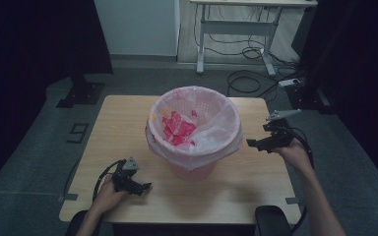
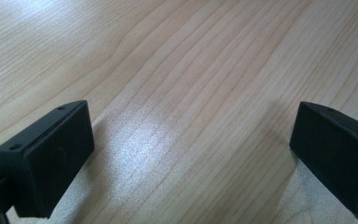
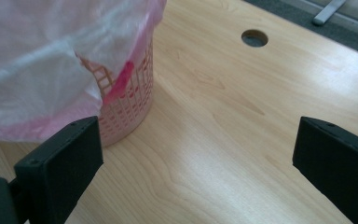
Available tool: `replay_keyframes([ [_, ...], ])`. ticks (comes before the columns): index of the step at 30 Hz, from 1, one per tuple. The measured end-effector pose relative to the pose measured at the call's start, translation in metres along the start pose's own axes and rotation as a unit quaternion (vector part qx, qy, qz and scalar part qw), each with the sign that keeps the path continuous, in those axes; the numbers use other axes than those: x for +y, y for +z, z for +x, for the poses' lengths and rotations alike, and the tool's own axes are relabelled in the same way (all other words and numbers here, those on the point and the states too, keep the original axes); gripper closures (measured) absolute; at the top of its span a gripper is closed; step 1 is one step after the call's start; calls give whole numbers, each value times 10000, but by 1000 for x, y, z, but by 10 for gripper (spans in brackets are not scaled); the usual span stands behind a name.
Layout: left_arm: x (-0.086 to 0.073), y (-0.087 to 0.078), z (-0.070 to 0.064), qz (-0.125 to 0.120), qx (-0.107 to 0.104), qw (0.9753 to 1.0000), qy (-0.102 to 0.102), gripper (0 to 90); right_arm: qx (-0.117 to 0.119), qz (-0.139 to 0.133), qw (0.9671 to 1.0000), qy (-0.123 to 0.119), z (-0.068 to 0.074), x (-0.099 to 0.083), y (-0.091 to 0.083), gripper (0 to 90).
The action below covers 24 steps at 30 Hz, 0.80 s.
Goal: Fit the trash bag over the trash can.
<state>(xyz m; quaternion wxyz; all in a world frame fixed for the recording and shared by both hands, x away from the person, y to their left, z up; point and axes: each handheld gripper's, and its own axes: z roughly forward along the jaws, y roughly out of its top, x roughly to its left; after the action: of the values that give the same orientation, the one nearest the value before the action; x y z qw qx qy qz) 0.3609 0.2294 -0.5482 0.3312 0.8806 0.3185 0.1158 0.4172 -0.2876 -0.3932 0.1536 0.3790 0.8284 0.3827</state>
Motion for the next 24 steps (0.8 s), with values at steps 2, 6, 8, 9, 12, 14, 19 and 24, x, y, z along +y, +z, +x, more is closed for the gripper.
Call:
replay_keyframes([
  [2, 0, 0, 0, 0, 1, 10000, -1, 0, -8, 26, 10000, 2, 0, -4, 5, 10],
  [6, 0, 0, 0, 0, -2, 10000, -1, 0, -77, 78, 9999, -40, 1, -11, 14, 10],
  [8, 0, 0, 0, 1, -3, 10000, -1, 0, -46, 110, 9999, -37, 2, -15, 19, 10],
  [9, 0, 0, 0, -1, 1, 10000, -1, 0, -53, 124, 9999, -48, 3, -16, 22, 9],
  [12, 0, 0, 0, 0, 0, 10000, 1, 0, -75, 170, 9998, -98, 6, -21, 30, 9],
  [14, 0, 0, 0, -1, 1, 10000, 2, 0, -101, 204, 9997, -134, 7, -23, 34, 9],
  [19, 0, 0, 0, 0, 5, 10000, 5, 0, -87, 180, 9997, -147, 11, -32, 46, 10],
  [24, 0, 0, 0, -11, 3, 10000, 1, 0, -76, 221, 9996, -146, 14, -42, 62, 9],
])
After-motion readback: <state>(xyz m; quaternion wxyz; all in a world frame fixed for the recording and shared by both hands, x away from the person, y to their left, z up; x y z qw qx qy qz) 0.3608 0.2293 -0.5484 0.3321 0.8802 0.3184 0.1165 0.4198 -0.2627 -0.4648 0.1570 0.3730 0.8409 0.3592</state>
